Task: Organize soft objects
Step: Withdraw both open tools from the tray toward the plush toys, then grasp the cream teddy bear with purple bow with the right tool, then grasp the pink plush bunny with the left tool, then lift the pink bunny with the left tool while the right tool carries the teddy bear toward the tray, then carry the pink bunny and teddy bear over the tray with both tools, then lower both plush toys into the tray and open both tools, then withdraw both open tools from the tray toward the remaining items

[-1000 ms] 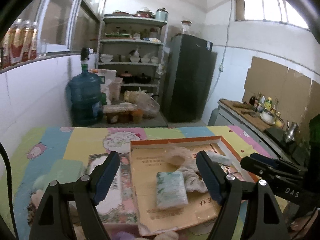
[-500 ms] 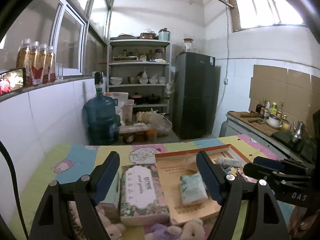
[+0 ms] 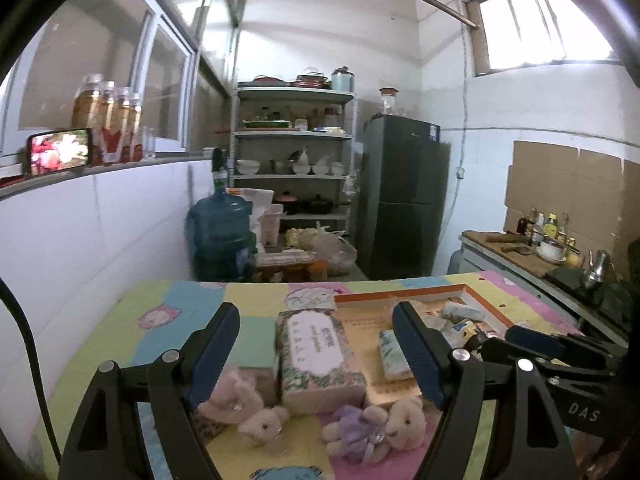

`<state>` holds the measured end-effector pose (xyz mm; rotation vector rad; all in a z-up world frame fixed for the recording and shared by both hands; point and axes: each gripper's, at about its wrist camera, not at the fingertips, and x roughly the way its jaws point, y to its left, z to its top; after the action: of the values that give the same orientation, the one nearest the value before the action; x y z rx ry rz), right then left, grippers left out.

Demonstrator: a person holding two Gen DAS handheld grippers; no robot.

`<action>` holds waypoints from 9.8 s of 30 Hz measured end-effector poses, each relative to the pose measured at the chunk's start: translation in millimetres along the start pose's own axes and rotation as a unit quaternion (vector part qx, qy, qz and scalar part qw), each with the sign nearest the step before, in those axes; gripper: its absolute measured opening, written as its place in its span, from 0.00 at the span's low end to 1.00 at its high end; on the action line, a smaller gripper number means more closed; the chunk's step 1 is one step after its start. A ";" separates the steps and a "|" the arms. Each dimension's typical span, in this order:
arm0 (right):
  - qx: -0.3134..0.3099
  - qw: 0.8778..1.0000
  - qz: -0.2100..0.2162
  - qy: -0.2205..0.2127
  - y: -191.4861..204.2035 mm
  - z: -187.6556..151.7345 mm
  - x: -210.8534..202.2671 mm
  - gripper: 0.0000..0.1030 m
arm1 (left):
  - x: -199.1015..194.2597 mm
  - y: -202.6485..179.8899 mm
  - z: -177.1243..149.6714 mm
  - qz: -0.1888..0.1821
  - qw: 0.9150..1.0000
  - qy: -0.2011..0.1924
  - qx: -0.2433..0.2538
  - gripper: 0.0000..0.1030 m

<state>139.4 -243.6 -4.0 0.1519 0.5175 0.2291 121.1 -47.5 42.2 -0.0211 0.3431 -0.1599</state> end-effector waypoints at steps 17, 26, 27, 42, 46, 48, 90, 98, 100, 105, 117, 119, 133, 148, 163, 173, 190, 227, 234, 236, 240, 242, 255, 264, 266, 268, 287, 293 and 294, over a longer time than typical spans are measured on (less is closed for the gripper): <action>-0.004 1.000 -0.002 -0.021 47.1 -37.4 -16.8 0.58 | -40.6 31.1 -28.3 0.050 0.999 -0.004 -0.017 0.76; 0.000 1.000 0.004 0.004 54.8 -61.1 -5.5 0.66 | -54.5 51.1 -44.1 0.053 0.998 -0.012 -0.027 0.76; 0.000 1.000 0.002 0.009 54.7 -65.5 -3.8 0.67 | -55.7 54.1 -47.2 0.055 0.998 -0.012 -0.029 0.76; 0.026 0.997 -0.015 0.070 36.8 -101.9 32.9 0.74 | -58.6 98.2 -98.5 0.051 0.997 0.019 -0.063 0.76; 0.028 0.996 -0.022 0.078 32.8 -98.5 44.9 0.74 | -51.8 104.4 -109.9 0.045 0.996 0.031 -0.064 0.76; 0.032 0.996 -0.021 0.084 29.5 -95.7 53.5 0.74 | -46.5 107.4 -115.5 0.041 0.996 0.039 -0.066 0.76; 0.088 0.989 0.081 0.089 10.1 -99.6 60.0 0.55 | 83.5 71.1 -109.8 -0.038 0.977 0.175 -0.117 0.76; 0.096 0.985 0.103 0.097 0.4 -106.2 64.9 0.55 | 99.6 70.5 -113.6 -0.034 0.970 0.204 -0.129 0.75; 0.098 0.985 0.107 0.095 -2.3 -105.6 64.9 0.55 | 101.0 71.0 -114.7 -0.031 0.970 0.203 -0.130 0.71; 0.100 0.984 0.112 0.092 -3.8 -107.6 63.5 0.55 | 105.3 74.5 -116.4 -0.041 0.970 0.199 -0.132 0.44; 0.106 0.986 0.101 0.080 -8.4 -105.0 48.9 0.56 | 82.4 66.9 -118.1 -0.038 0.981 0.160 -0.099 0.43; 0.106 0.987 0.099 0.075 -8.0 -103.5 44.6 0.56 | 76.0 65.0 -118.3 -0.038 0.982 0.158 -0.097 0.43; 0.100 0.990 0.089 0.041 -4.7 -92.5 13.8 0.56 | 26.7 49.0 -91.7 -0.042 0.992 0.103 -0.063 0.43; 0.088 0.994 0.059 0.003 -18.0 -76.5 -15.8 0.56 | 10.0 14.6 -63.8 -0.049 0.996 0.065 -0.028 0.43; 0.077 0.996 0.015 -0.043 -46.4 -47.1 -38.7 0.56 | 14.8 -21.4 -43.5 -0.071 0.996 0.045 -0.001 0.43; 0.065 0.996 -0.016 -0.060 -65.1 -30.6 -46.5 0.56 | 25.5 -48.3 -29.8 -0.092 0.995 0.031 0.017 0.43; 0.053 0.994 -0.061 -0.078 -100.9 4.9 -51.2 0.56 | 64.7 -81.2 -9.7 -0.132 0.990 0.045 0.021 0.43; 0.107 0.989 -0.091 0.038 -191.6 4.5 75.2 0.56 | 187.4 -139.8 -41.2 -0.173 0.968 0.180 0.006 0.43; 0.110 0.989 -0.091 0.046 -193.6 4.6 86.1 0.56 | 198.2 -143.5 -49.3 -0.173 0.964 0.201 0.010 0.43; 0.109 0.989 -0.091 0.047 -192.6 4.8 87.1 0.56 | 200.8 -144.2 -51.4 -0.172 0.963 0.207 0.007 0.43; 0.108 0.989 -0.093 0.049 -192.5 4.9 89.3 0.56 | 203.9 -144.3 -55.1 -0.171 0.961 0.216 0.005 0.43; 0.109 0.989 -0.092 0.049 -193.0 4.8 90.2 0.56 | 204.7 -143.8 -56.5 -0.169 0.961 0.217 0.005 0.43; 0.107 0.990 -0.082 0.048 -189.8 3.7 92.8 0.59 | 205.9 -144.5 -57.7 -0.182 0.959 0.216 0.002 0.58; 0.113 0.990 -0.072 0.042 -190.4 2.4 86.8 0.66 | 197.3 -141.2 -55.2 -0.181 0.962 0.203 -0.002 0.75; 0.111 0.990 -0.074 0.039 -189.3 2.3 84.0 0.68 | 194.7 -139.8 -53.4 -0.180 0.963 0.199 -0.003 0.76; 0.109 0.991 -0.076 0.035 -187.5 3.1 81.0 0.69 | 190.8 -138.9 -51.5 -0.179 0.965 0.193 -0.001 0.78; 0.095 0.991 -0.090 -0.006 -168.6 10.0 37.0 0.70 | 139.1 -127.0 -35.6 -0.171 0.977 0.130 0.012 0.78; 0.084 0.993 -0.085 -0.018 -154.1 10.8 23.5 0.70 | 120.4 -119.6 -28.6 -0.163 0.981 0.105 0.021 0.78; 0.082 0.993 -0.084 -0.020 -152.5 11.0 21.3 0.70 | 115.0 -118.3 -27.6 -0.160 0.982 0.099 0.022 0.78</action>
<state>190.1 -386.0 -35.2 0.2710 0.5065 0.0183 200.6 -182.5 -16.5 -0.0167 0.5336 -0.4909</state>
